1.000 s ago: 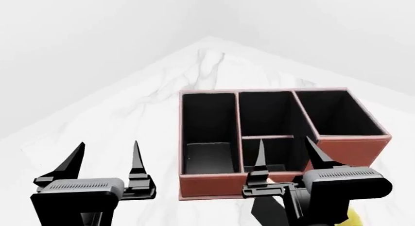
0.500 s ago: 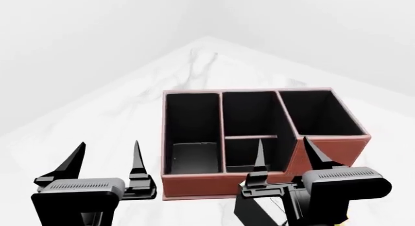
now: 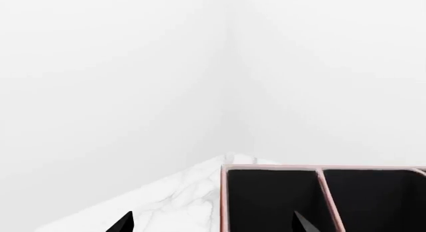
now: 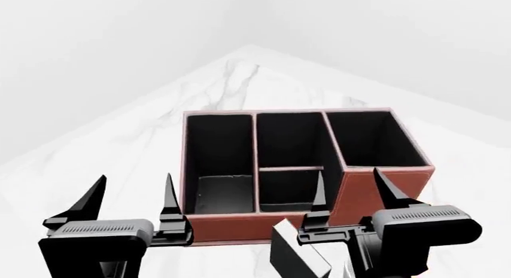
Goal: Pick up the book and place it in the right compartment of the caddy.
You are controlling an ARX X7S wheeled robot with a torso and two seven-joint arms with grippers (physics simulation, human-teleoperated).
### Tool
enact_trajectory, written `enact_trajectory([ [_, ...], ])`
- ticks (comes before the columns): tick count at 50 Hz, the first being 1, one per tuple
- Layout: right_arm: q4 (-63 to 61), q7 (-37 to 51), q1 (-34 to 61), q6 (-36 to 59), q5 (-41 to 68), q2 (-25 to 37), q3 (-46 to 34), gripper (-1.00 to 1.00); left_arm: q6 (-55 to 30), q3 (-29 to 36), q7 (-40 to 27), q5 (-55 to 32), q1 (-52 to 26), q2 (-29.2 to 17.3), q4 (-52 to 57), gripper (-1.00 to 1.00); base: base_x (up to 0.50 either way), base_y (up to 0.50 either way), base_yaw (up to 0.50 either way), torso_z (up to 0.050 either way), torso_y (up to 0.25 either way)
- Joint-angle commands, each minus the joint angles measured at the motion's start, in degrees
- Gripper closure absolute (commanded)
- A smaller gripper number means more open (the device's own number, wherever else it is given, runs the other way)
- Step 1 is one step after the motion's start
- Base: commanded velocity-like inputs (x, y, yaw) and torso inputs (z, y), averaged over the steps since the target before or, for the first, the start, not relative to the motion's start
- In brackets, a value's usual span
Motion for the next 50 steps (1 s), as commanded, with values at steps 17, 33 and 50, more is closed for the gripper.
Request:
enact_trajectory([
  [17, -0.4, 0.0, 0.2, 0.0, 0.6, 1.3, -1.1, -1.0, 0.3, 0.5, -0.6, -0.5, -0.1, -0.6, -0.4, -1.0, 0.0, 0.0, 0.0, 0.0, 0.0],
  [33, -4.5, -9.8, -5.2, -0.2, 11.1, 8.7, 1.8, -1.0, 0.9, 0.7, -0.8, -0.7, -0.2, -0.8, -1.4, -1.0, 0.0, 0.0, 0.0, 0.0, 0.0],
  [50, 0.1, -11.5, -10.5, -4.6, 10.8, 8.8, 1.2, -1.0, 0.7, 1.5, -1.1, -0.8, -0.5, -1.0, -1.7, -1.0, 0.0, 0.0, 0.0, 0.0, 0.0],
])
